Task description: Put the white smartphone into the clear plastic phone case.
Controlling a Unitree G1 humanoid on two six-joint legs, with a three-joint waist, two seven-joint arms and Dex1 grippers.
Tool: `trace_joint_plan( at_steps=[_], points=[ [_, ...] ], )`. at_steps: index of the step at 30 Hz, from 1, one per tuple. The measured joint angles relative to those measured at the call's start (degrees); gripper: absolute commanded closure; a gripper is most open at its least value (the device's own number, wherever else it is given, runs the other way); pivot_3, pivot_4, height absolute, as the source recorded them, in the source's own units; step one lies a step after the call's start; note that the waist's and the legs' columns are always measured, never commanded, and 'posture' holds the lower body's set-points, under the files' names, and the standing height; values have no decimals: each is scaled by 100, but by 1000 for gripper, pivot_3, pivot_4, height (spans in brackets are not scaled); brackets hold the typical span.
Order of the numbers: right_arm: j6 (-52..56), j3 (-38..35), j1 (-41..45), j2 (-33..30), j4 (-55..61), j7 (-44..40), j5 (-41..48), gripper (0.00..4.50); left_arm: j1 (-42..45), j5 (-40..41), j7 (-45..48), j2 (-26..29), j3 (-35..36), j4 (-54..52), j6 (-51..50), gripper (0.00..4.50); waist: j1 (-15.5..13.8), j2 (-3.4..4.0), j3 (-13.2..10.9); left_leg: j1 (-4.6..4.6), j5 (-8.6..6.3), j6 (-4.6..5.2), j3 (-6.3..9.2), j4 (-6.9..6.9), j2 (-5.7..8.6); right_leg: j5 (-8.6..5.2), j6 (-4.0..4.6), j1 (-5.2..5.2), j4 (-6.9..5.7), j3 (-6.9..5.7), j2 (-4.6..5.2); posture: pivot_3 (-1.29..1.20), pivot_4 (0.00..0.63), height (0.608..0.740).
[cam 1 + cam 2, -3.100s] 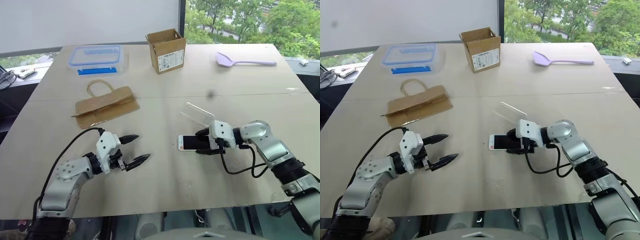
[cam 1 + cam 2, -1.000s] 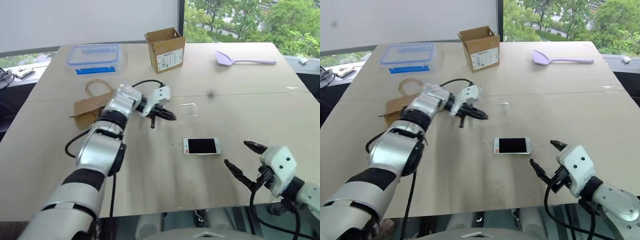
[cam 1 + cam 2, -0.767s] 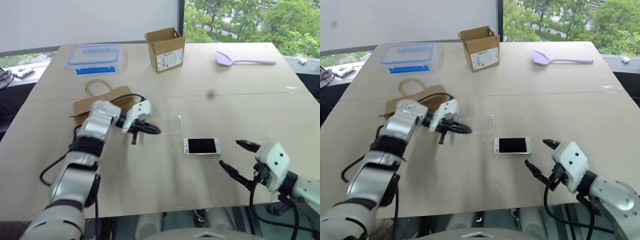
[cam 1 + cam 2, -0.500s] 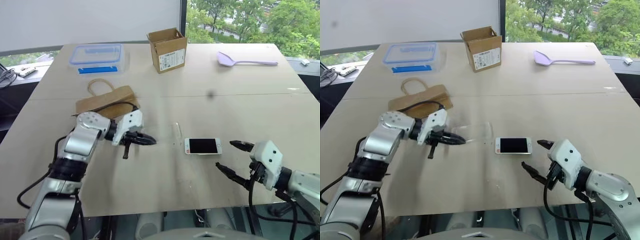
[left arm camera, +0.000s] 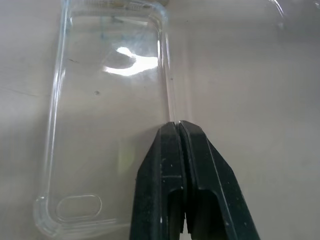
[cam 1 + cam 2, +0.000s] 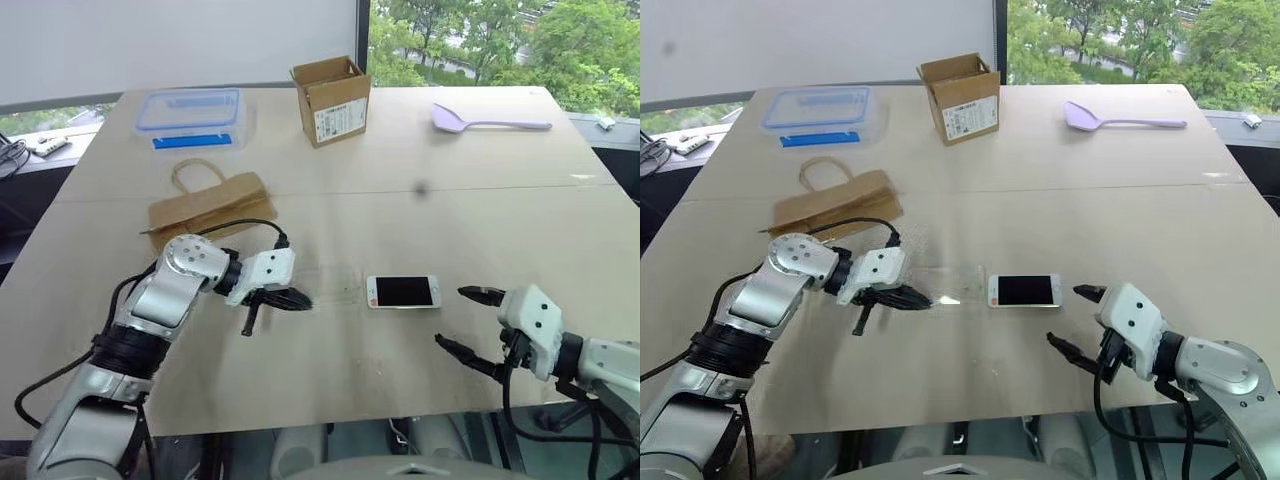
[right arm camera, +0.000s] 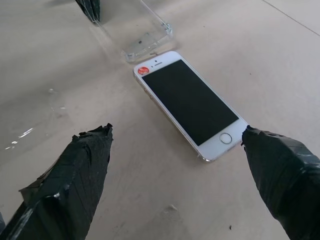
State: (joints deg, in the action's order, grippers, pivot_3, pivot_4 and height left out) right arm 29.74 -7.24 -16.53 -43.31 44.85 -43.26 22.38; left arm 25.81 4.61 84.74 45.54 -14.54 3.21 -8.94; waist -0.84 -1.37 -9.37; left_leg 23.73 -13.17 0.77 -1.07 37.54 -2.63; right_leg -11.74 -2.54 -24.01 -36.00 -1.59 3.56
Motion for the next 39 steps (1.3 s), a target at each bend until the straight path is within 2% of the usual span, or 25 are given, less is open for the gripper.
trace_joint_plan(
  at_steps=[13,18,22,23,25,31,32,39],
  points=[
    [-96,175,208,-59,-107,-103,-94,0,375,-24,-205,-449,-357,-59,-800,4483,-62,3,2,2,0,0,2,24,6,1,-2,15,0,1,2,0,150,740],
    [4,261,922,-105,-422,-298,93,0,543,14,-259,-477,-353,102,-921,4483,-42,2,2,3,0,0,7,41,5,1,-2,18,-10,1,0,0,150,740],
    [-129,830,1579,-220,-1018,-603,-142,0,584,137,-241,-543,-346,236,-955,4483,2,3,1,5,0,0,7,44,5,1,-2,17,-13,1,0,0,150,740],
    [-162,970,1714,-236,-1174,-684,-202,0,584,207,-236,-567,-341,246,-981,4233,1,3,1,5,-1,1,7,44,5,1,-1,16,-16,1,1,0,150,740],
    [-245,1185,1952,-248,-1440,-847,-293,0,579,371,-233,-581,-276,243,-1102,3444,3,2,0,5,-1,1,8,44,5,1,-1,15,-20,1,0,0,150,740],
    [-656,1792,2694,-245,-2440,-1272,-750,0,21,1022,-302,-373,477,-340,-1213,420,51,7,-3,3,-1,1,1,45,3,1,0,8,-26,9,0,0,150,740],
    [-732,1854,2787,-240,-2594,-1326,-825,0,-156,1154,-351,-332,618,-491,-1255,82,52,8,-4,4,-1,1,2,45,3,1,0,6,-28,9,0,0,150,740],
    [-1230,2340,3718,-92,-3920,-1895,-1301,0,-1397,2123,-1015,-373,1678,-1682,-1666,82,36,12,-7,3,-1,1,-1,53,2,0,-1,4,-35,10,1,0,150,740]
  ],
)
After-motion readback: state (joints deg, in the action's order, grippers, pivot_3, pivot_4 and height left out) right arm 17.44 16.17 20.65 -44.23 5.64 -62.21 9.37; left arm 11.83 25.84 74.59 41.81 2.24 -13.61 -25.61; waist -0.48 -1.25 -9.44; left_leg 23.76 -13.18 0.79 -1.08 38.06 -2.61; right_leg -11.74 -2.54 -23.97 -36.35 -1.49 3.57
